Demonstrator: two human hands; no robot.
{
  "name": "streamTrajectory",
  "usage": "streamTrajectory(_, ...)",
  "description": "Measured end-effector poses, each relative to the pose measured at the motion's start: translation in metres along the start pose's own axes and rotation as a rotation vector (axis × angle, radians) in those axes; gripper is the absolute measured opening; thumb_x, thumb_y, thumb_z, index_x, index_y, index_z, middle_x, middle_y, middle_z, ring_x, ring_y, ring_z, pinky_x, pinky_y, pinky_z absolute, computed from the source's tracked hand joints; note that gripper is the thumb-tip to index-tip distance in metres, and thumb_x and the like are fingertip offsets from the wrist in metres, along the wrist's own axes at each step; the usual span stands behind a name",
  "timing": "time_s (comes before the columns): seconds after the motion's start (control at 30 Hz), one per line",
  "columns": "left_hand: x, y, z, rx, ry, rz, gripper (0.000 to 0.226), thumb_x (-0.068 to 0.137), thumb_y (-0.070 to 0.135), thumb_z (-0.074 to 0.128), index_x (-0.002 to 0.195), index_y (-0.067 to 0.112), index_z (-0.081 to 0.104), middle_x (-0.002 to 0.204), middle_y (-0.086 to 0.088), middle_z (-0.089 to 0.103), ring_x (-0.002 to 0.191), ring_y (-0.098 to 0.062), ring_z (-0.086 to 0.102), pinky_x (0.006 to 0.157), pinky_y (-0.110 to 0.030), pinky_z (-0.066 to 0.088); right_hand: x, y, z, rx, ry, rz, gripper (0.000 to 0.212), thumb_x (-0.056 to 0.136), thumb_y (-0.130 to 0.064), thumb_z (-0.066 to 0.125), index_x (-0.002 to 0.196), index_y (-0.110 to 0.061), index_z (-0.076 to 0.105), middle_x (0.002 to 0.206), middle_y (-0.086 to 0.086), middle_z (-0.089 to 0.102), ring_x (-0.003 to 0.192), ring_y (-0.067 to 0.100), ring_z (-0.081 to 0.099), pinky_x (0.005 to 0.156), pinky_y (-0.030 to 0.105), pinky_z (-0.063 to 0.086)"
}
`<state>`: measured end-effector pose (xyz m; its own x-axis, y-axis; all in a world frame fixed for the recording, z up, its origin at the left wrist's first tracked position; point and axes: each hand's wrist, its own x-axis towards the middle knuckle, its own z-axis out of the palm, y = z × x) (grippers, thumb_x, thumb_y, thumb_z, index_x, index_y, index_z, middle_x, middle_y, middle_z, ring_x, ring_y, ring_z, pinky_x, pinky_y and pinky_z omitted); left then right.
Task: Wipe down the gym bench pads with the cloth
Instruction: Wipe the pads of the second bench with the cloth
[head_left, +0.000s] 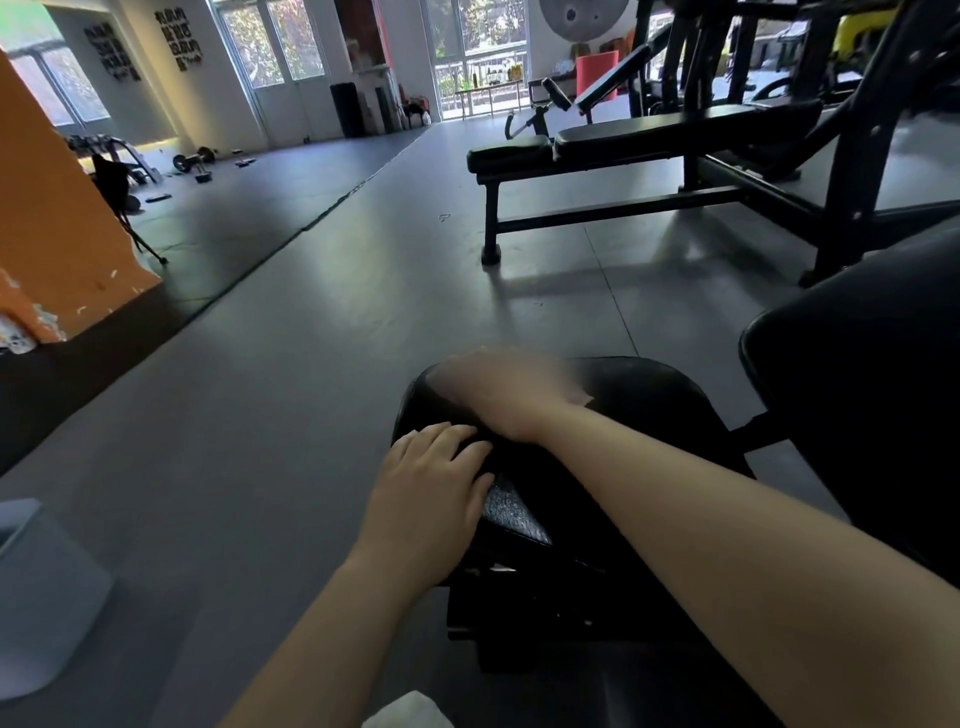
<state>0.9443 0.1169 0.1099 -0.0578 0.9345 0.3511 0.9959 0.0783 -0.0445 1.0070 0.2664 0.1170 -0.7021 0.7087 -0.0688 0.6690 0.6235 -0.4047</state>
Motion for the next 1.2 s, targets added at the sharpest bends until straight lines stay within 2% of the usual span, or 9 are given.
streamTrajectory(0.13,-0.001,-0.001,0.002,-0.016,-0.014,-0.006,0.042,0.083,0.033,0.038,0.102,0.015,0.071,0.108,-0.004,0.068,0.102,-0.029,0.064,0.087,-0.046,0.052,0.004,0.026,-0.005,0.020,0.018,0.170,0.055,0.099,-0.054,0.019,0.150,-0.039,0.008,0.160,-0.002,-0.003,0.146,0.027,-0.010,0.112,0.053,-0.011)
streamTrajectory(0.3,-0.002,-0.001,0.004,-0.024,-0.011,0.005,0.043,0.084,0.033,0.037,0.104,0.014,0.070,0.110,-0.005,0.067,0.104,-0.030,0.063,0.088,-0.048,0.051,0.000,0.080,-0.011,0.011,0.019,0.428,0.061,0.097,-0.059,0.014,0.151,-0.035,0.001,0.160,0.000,-0.010,0.145,0.032,-0.013,0.112,0.061,-0.007)
streamTrajectory(0.5,-0.002,-0.001,0.005,-0.023,-0.008,0.012,0.045,0.085,0.033,0.036,0.105,0.012,0.070,0.110,-0.006,0.067,0.105,-0.031,0.063,0.087,-0.050,0.052,-0.019,0.133,-0.018,0.065,0.067,0.597,0.063,0.094,-0.063,0.017,0.150,-0.039,0.001,0.160,-0.006,-0.009,0.146,0.029,-0.008,0.115,0.055,-0.002)
streamTrajectory(0.73,-0.002,-0.001,0.008,-0.003,0.013,0.031,0.046,0.085,0.032,0.035,0.105,0.011,0.070,0.109,-0.007,0.067,0.104,-0.032,0.063,0.087,-0.051,0.052,-0.062,0.133,-0.007,0.039,0.074,0.455,0.061,0.094,-0.062,0.018,0.149,-0.043,-0.002,0.159,-0.009,-0.012,0.146,0.024,-0.012,0.114,0.054,-0.003)
streamTrajectory(0.87,-0.002,0.000,0.009,0.019,0.012,0.038,0.048,0.084,0.032,0.034,0.105,0.009,0.070,0.109,-0.010,0.067,0.104,-0.034,0.063,0.086,-0.053,0.051,-0.113,0.116,0.004,0.004,0.048,0.390,0.058,0.098,-0.055,0.018,0.148,-0.042,-0.007,0.158,-0.009,-0.015,0.145,0.019,-0.018,0.115,0.048,-0.008)
streamTrajectory(1.0,-0.002,0.001,0.007,0.038,0.008,0.045,0.048,0.083,0.032,0.034,0.104,0.008,0.070,0.109,-0.011,0.067,0.103,-0.035,0.064,0.084,-0.055,0.050,-0.164,0.099,0.015,-0.060,0.017,0.347,0.056,0.099,-0.053,0.015,0.146,-0.042,-0.013,0.156,-0.009,-0.023,0.142,0.019,-0.026,0.115,0.045,-0.014)
streamTrajectory(1.07,-0.001,0.001,0.006,0.043,-0.002,0.053,0.048,0.082,0.032,0.034,0.103,0.008,0.070,0.107,-0.012,0.068,0.101,-0.036,0.064,0.082,-0.055,0.051,-0.177,0.095,0.019,-0.092,0.009,0.342,0.056,0.096,-0.058,0.008,0.144,-0.042,-0.016,0.155,-0.009,-0.025,0.141,0.018,-0.027,0.115,0.044,-0.015)
streamTrajectory(1.13,0.000,0.001,0.005,0.038,-0.009,0.055,0.049,0.080,0.033,0.034,0.101,0.007,0.070,0.106,-0.012,0.068,0.099,-0.036,0.065,0.080,-0.055,0.053,-0.175,0.096,0.019,-0.105,0.017,0.342,0.059,0.092,-0.060,0.007,0.145,-0.044,-0.014,0.156,-0.010,-0.024,0.142,0.018,-0.026,0.116,0.045,-0.013)
streamTrajectory(1.2,0.002,0.001,0.003,0.032,-0.012,0.058,0.050,0.079,0.035,0.034,0.101,0.007,0.070,0.105,-0.012,0.068,0.097,-0.035,0.065,0.079,-0.054,0.054,-0.157,0.102,0.014,-0.073,0.027,0.353,0.056,0.097,-0.055,0.016,0.147,-0.045,-0.007,0.157,-0.009,-0.019,0.144,0.020,-0.021,0.116,0.047,-0.010)
